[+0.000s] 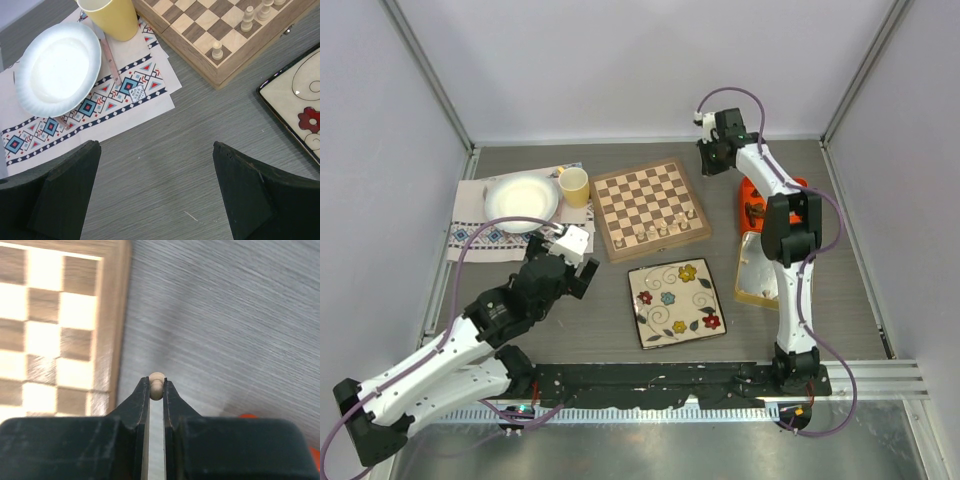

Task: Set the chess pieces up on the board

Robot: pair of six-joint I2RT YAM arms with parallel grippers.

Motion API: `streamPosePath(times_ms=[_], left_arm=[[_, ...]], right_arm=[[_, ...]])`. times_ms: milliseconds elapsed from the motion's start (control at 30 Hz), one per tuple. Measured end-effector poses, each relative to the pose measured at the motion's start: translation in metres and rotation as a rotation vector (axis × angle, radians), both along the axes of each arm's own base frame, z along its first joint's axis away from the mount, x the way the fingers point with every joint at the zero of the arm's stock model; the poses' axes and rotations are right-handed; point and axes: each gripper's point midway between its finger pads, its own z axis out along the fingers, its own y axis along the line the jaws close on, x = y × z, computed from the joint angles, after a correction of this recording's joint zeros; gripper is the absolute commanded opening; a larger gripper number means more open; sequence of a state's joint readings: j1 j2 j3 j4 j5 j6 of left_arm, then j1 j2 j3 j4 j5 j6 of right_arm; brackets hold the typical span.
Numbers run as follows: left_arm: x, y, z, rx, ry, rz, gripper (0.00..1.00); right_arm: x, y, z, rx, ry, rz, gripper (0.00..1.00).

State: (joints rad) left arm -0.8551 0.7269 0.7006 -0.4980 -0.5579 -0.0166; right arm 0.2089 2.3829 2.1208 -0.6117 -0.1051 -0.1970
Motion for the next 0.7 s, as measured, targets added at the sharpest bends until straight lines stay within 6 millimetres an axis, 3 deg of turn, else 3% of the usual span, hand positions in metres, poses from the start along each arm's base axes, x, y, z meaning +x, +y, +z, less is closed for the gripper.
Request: streamPosePath(times_ms=[133,300,400,533,700], left_arm=[[-0.001,0.001,0.004,-0.015,-0.013,0.001,1.00],[-0.002,0.004,0.008,-0.030,-0.025,0.005,1.00],[-0.002,0.005,0.010,-0.038,-0.033,0.006,1.00],[-0.003,0.005,0.012,-0.047,-0.040,0.006,1.00],[-0.002,0.005,0.011,-0.047,-0.040,0.006,1.00]], right_arm=[[-0.020,0.021,0.047,0.042,-0.057,0.088,0.02],[-0.048,0.069,0.090,0.077,-0.118,0.256,0.03],[-0.066,0.097,0.089,0.068,-0.105,0.351,0.03],[-0.092,0.119,0.070,0.030,-0.032,0.441,0.03],[-0.109,0.120,0.043,-0.031,0.055,0.483,0.03]])
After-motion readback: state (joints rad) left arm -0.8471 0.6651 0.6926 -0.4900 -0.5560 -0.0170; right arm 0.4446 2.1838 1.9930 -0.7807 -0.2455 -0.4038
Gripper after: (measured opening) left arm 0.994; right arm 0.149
